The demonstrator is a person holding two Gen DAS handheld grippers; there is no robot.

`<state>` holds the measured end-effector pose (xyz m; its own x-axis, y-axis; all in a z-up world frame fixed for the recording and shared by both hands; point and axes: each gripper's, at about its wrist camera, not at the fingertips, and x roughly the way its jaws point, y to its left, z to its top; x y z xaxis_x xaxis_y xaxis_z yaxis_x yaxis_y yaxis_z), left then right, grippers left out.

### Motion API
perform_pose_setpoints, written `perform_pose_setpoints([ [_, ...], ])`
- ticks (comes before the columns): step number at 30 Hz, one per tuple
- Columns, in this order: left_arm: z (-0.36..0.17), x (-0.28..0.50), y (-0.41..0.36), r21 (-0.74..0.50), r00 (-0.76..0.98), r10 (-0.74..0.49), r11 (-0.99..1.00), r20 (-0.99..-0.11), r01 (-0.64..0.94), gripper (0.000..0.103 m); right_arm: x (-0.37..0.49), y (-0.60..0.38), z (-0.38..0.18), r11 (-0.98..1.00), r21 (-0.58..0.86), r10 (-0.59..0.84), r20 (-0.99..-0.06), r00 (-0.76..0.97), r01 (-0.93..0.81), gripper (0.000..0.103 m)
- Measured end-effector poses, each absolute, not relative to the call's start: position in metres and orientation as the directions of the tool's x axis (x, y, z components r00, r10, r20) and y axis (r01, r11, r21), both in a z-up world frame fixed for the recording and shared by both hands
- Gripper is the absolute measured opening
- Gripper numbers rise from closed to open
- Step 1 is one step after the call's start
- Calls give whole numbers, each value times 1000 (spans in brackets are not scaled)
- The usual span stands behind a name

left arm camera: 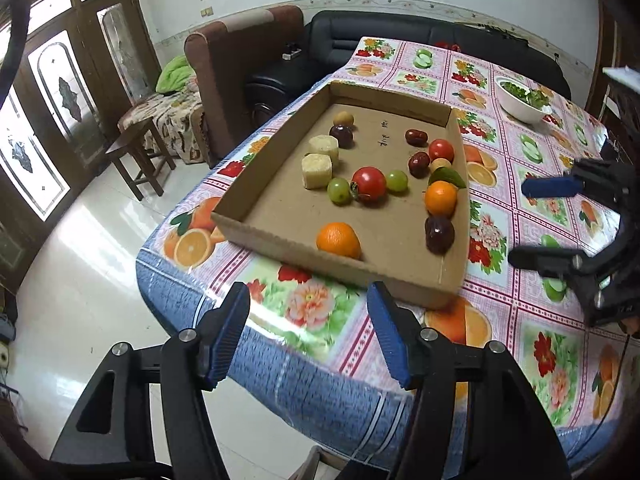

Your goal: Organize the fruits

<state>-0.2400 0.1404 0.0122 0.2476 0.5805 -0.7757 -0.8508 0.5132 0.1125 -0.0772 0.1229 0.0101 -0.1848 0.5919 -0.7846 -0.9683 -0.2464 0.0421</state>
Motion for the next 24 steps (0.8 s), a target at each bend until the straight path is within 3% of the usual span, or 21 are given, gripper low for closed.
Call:
perform_pose_setpoints([
  [24, 28, -257, 115, 116, 256, 611, 502, -749, -857, 60, -109, 97, 3, -389, -35, 527, -828, -191, -920, 78],
])
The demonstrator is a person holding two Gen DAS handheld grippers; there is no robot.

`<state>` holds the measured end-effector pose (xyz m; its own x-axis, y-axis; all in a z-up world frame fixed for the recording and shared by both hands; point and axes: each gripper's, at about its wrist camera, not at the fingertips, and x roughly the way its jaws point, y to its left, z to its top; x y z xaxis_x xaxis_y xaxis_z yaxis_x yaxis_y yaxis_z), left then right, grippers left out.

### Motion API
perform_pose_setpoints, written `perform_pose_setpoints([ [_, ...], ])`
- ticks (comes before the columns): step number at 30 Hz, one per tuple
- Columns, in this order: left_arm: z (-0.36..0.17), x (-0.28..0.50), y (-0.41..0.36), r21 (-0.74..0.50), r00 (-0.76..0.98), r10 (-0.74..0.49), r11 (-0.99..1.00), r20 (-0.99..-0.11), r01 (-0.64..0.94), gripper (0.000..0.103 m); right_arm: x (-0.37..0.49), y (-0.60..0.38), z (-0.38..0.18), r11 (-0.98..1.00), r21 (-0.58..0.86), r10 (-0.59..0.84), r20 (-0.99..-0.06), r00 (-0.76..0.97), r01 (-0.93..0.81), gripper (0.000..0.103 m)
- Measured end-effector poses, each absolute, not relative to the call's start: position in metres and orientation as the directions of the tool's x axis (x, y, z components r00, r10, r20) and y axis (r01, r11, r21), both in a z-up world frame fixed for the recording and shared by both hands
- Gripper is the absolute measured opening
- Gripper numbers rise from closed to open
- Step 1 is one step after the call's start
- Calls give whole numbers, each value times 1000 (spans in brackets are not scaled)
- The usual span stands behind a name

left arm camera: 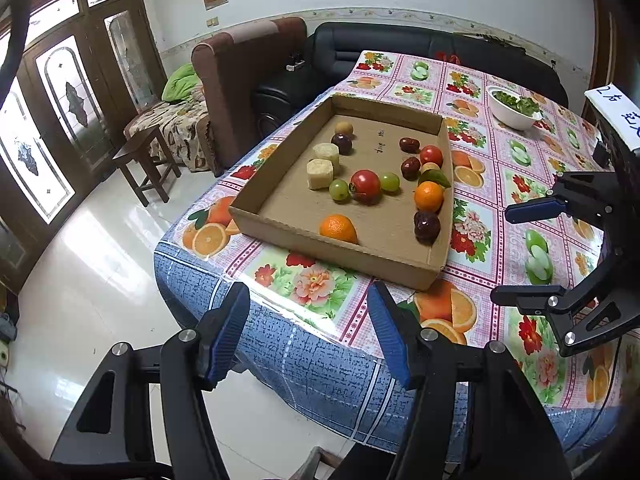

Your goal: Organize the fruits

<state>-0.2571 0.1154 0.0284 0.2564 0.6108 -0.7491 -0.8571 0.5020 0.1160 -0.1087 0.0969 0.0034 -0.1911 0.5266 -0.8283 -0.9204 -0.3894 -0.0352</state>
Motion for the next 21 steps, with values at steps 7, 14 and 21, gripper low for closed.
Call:
perform_pose_setpoints([
  [7, 31, -258, 114, 120, 258, 618, 501, -742, -857, 60, -111, 99, 4, -404, -44, 518, -834, -189, -914, 78],
  [14, 30, -259, 114, 122, 253, 618, 498, -744, -858, 60, -113, 101, 3, -417, -42, 511, -837, -196, -908, 78],
  [21, 30, -259, 115, 122, 253, 619, 497, -743, -859, 60, -116, 103, 2, -429, -41, 507, -838, -203, -902, 78],
])
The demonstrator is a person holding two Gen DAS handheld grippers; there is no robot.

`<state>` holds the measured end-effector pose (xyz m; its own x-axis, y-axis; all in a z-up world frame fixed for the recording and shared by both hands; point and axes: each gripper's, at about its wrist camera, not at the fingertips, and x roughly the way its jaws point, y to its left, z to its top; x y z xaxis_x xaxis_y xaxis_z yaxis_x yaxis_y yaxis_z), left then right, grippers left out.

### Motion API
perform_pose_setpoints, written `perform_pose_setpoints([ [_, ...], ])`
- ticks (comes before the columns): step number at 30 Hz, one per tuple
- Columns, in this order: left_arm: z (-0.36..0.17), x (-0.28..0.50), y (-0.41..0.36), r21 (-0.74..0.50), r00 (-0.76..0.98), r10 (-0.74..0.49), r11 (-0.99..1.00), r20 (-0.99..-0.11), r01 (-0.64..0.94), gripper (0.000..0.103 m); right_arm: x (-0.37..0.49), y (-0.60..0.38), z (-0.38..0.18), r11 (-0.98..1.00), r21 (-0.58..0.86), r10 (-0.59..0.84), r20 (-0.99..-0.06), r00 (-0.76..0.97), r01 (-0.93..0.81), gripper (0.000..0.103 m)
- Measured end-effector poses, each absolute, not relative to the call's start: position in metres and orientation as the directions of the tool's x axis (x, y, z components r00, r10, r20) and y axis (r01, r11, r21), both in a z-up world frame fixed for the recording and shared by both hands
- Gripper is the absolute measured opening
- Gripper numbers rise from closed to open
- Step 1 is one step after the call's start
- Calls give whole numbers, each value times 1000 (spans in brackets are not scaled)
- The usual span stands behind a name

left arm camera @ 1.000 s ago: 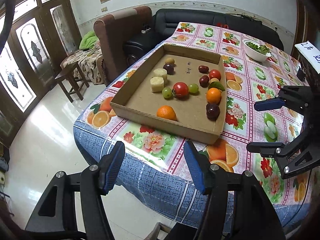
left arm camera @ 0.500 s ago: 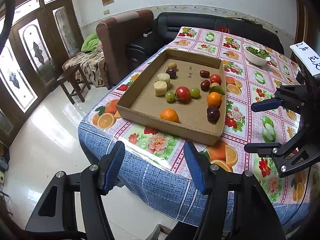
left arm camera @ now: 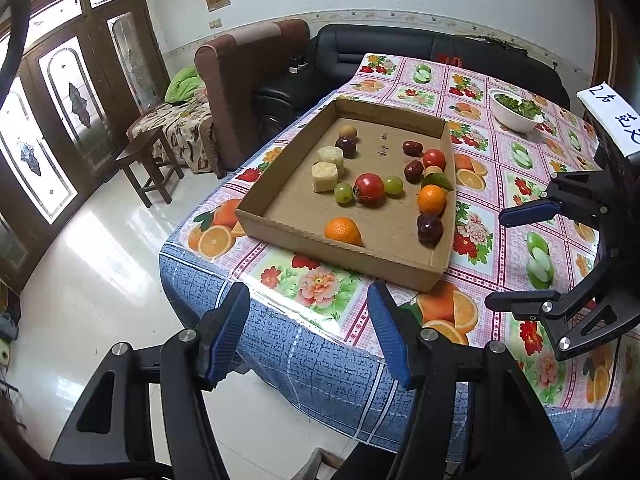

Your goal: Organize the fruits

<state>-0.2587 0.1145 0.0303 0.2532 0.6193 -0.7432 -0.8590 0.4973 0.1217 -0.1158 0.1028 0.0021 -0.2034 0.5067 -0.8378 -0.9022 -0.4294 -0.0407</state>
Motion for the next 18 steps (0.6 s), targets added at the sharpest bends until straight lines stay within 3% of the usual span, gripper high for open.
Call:
perform_pose_setpoints([
  [18, 29, -257, 120, 137, 230, 628, 480, -743, -867, 60, -124, 113, 2, -451, -30, 503, -834, -226, -892, 78],
])
